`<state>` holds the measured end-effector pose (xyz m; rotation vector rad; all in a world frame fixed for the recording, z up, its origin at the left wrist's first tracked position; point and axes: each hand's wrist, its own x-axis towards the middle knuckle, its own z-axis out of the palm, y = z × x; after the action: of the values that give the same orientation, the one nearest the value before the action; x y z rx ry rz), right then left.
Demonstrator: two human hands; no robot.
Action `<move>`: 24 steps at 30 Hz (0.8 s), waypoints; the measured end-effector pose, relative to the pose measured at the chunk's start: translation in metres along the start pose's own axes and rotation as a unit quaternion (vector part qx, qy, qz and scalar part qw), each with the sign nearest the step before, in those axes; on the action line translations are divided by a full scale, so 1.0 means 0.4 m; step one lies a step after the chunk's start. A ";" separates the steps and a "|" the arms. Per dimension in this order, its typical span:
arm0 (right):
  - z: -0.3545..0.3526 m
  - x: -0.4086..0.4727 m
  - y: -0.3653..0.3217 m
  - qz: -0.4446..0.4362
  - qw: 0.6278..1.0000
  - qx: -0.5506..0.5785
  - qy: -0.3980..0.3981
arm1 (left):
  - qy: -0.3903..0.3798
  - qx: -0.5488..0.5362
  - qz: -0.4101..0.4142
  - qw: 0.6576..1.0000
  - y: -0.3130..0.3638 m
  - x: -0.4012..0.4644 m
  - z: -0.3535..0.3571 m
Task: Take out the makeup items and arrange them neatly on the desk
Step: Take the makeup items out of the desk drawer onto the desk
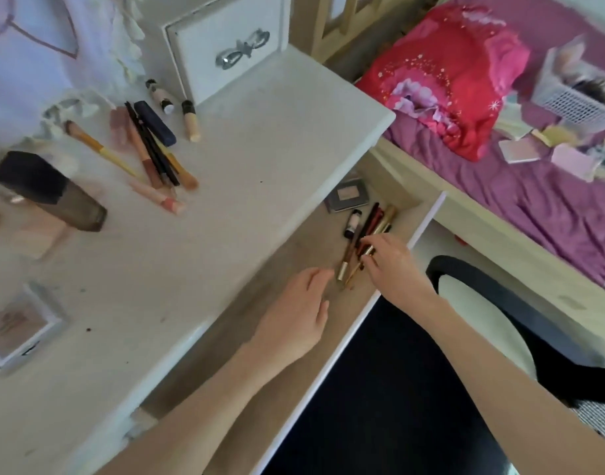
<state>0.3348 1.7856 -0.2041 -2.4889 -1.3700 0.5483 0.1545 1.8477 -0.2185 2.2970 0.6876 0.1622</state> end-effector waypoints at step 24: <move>0.075 0.392 0.244 -0.142 0.896 -0.356 -0.223 | 0.040 0.166 -0.097 0.980 -0.091 0.429 0.295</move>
<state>0.4721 1.8683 -0.3012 -2.6865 -2.4409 0.6669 0.3205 1.8872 -0.3432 2.5303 1.0423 0.0505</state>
